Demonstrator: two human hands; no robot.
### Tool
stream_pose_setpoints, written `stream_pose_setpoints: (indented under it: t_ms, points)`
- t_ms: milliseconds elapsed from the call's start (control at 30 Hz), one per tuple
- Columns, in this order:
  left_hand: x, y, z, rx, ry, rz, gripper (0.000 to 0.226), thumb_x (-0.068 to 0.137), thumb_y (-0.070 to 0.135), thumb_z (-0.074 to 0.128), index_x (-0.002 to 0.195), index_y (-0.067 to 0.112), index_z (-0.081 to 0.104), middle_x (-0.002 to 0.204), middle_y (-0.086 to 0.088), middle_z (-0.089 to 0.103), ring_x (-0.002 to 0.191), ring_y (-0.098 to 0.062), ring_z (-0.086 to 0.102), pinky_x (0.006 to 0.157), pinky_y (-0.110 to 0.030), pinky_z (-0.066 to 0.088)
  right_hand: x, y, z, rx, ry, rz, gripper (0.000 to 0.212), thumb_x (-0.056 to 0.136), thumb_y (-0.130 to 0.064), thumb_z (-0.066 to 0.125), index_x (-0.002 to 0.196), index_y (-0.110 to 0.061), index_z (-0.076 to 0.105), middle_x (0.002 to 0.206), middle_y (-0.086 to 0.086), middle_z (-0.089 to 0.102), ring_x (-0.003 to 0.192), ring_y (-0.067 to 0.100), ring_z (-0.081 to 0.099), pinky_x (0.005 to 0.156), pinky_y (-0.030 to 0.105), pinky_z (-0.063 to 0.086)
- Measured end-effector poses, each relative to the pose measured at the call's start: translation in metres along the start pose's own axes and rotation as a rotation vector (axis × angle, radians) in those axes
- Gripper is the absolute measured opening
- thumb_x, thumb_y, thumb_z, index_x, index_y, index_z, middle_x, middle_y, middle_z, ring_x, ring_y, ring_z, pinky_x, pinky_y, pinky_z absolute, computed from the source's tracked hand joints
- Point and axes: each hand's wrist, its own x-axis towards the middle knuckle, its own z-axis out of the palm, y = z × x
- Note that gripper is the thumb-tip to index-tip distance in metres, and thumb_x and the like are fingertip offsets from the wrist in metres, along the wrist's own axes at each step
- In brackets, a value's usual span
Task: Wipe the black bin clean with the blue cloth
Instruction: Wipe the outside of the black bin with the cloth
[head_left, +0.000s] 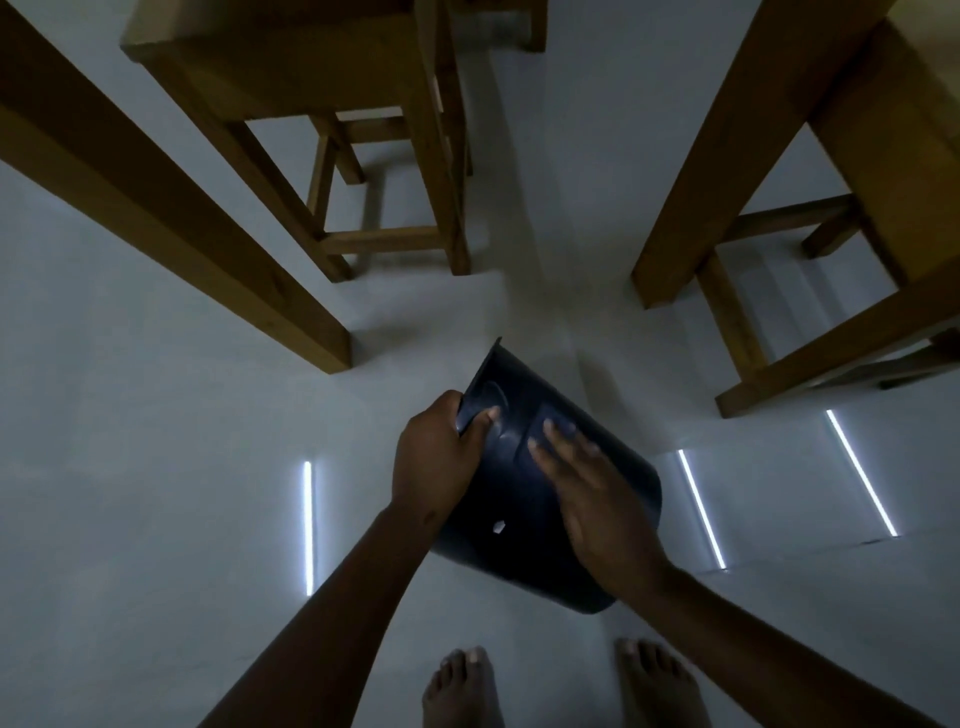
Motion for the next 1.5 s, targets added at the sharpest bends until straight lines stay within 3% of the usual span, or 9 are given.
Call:
stream_pose_setpoints:
  t_ms: [100, 267, 467, 667, 867, 1000, 1100, 1300, 1500]
  points:
    - [0.002, 0.006, 0.003, 0.022, -0.010, 0.033, 0.025, 0.091, 0.045, 0.056, 0.085, 0.020, 0.055, 0.075, 0.006, 0.060, 0.069, -0.011, 0.058, 0.063, -0.024, 0.048, 0.021, 0.018, -0.014, 0.064, 0.074, 0.178, 0.049, 0.099, -0.012, 0.039, 0.147, -0.022, 0.033, 0.152, -0.012, 0.026, 0.143, 0.014, 0.030, 0.112, 0.013, 0.022]
    - [-0.001, 0.007, 0.002, 0.021, 0.015, -0.014, 0.025, 0.093, 0.046, 0.053, 0.084, 0.022, 0.051, 0.071, 0.010, 0.054, 0.063, -0.003, 0.051, 0.056, -0.011, 0.037, -0.034, -0.004, 0.005, -0.078, -0.034, -0.010, 0.073, 0.082, -0.007, 0.053, 0.148, -0.025, 0.027, 0.159, 0.000, 0.023, 0.146, 0.027, 0.022, 0.113, 0.046, 0.030]
    - [-0.008, 0.015, 0.006, 0.049, 0.008, 0.043, 0.031, 0.093, 0.047, 0.052, 0.088, 0.017, 0.055, 0.074, 0.005, 0.062, 0.067, -0.014, 0.058, 0.059, -0.025, 0.046, 0.028, 0.011, -0.015, 0.218, 0.138, 0.243, 0.045, 0.102, -0.019, 0.034, 0.147, -0.022, 0.033, 0.151, -0.014, 0.027, 0.143, 0.011, 0.030, 0.113, 0.016, 0.026]
    - [-0.010, 0.017, 0.005, 0.042, 0.035, -0.017, 0.024, 0.096, 0.043, 0.048, 0.094, 0.020, 0.054, 0.080, 0.009, 0.055, 0.073, -0.011, 0.056, 0.059, -0.017, 0.038, -0.037, -0.021, 0.009, 0.049, 0.035, 0.135, 0.052, 0.096, -0.024, 0.031, 0.148, -0.026, 0.028, 0.159, -0.008, 0.020, 0.148, 0.021, 0.016, 0.117, 0.039, 0.022]
    - [-0.015, 0.017, 0.007, 0.060, -0.010, 0.040, 0.028, 0.097, 0.043, 0.045, 0.101, 0.018, 0.056, 0.083, 0.010, 0.057, 0.073, -0.011, 0.057, 0.061, -0.018, 0.042, 0.031, 0.011, -0.015, 0.222, 0.128, 0.313, 0.044, 0.102, -0.023, 0.037, 0.146, -0.017, 0.037, 0.152, -0.003, 0.037, 0.140, 0.010, 0.035, 0.111, 0.012, 0.025]
    - [-0.015, 0.016, 0.005, 0.062, 0.020, 0.002, 0.023, 0.096, 0.043, 0.045, 0.093, 0.021, 0.053, 0.078, 0.009, 0.057, 0.074, -0.015, 0.062, 0.060, -0.020, 0.043, -0.023, -0.015, -0.001, 0.023, 0.083, 0.216, 0.047, 0.099, -0.028, 0.031, 0.146, -0.023, 0.032, 0.156, -0.003, 0.029, 0.145, 0.019, 0.026, 0.114, 0.037, 0.031]
    - [-0.013, 0.017, 0.007, 0.060, 0.045, 0.001, 0.026, 0.097, 0.041, 0.045, 0.095, 0.017, 0.055, 0.079, 0.005, 0.061, 0.071, -0.015, 0.061, 0.061, -0.023, 0.044, -0.018, -0.017, 0.006, -0.042, 0.016, 0.031, 0.050, 0.098, -0.026, 0.031, 0.148, -0.025, 0.025, 0.159, -0.004, 0.018, 0.147, 0.024, 0.016, 0.117, 0.036, 0.019]
    - [-0.018, 0.026, 0.011, 0.092, -0.004, 0.067, 0.028, 0.099, 0.041, 0.042, 0.099, 0.018, 0.057, 0.078, 0.010, 0.057, 0.068, -0.012, 0.056, 0.060, -0.021, 0.039, 0.027, 0.009, -0.014, 0.338, 0.176, 0.395, 0.052, 0.102, -0.044, 0.025, 0.147, -0.021, 0.035, 0.152, -0.002, 0.038, 0.140, 0.012, 0.036, 0.114, 0.027, 0.031]
    - [-0.012, 0.016, 0.009, 0.061, 0.043, 0.008, 0.025, 0.098, 0.038, 0.044, 0.094, 0.016, 0.056, 0.078, 0.009, 0.057, 0.068, -0.012, 0.058, 0.054, -0.009, 0.034, -0.013, -0.027, 0.007, -0.051, 0.024, 0.047, 0.052, 0.099, -0.029, 0.029, 0.150, -0.023, 0.020, 0.159, -0.001, 0.021, 0.149, 0.023, 0.010, 0.120, 0.040, 0.011]
